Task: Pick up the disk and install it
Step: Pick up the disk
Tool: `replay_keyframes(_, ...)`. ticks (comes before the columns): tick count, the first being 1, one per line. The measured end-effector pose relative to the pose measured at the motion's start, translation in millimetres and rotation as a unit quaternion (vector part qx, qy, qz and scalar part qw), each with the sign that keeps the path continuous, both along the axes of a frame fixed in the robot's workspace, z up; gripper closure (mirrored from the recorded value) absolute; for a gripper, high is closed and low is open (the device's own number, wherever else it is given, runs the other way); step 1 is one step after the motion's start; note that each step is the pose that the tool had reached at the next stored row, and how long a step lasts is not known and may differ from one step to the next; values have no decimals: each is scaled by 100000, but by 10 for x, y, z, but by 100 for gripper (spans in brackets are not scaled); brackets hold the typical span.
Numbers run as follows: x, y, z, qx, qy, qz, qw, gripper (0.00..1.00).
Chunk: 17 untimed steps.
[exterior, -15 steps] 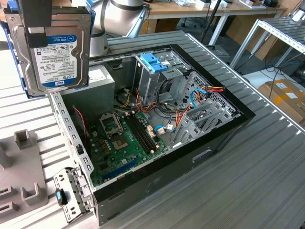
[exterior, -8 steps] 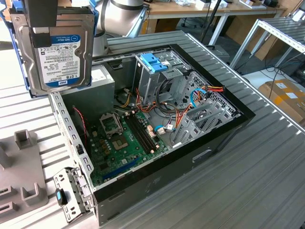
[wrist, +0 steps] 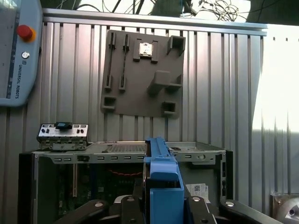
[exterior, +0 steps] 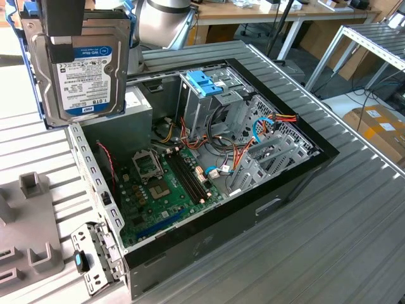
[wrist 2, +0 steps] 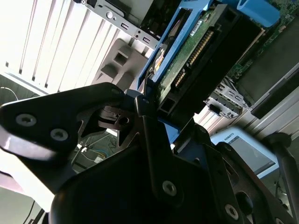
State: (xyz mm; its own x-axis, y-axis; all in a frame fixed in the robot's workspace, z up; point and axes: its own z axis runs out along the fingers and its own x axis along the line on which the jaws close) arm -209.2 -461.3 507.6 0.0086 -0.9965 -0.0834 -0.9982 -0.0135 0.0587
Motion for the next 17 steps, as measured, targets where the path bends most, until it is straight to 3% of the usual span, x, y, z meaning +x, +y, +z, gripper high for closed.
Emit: replay_keyframes(17, 161, -26, -2, -1, 1, 0, 100000, 63)
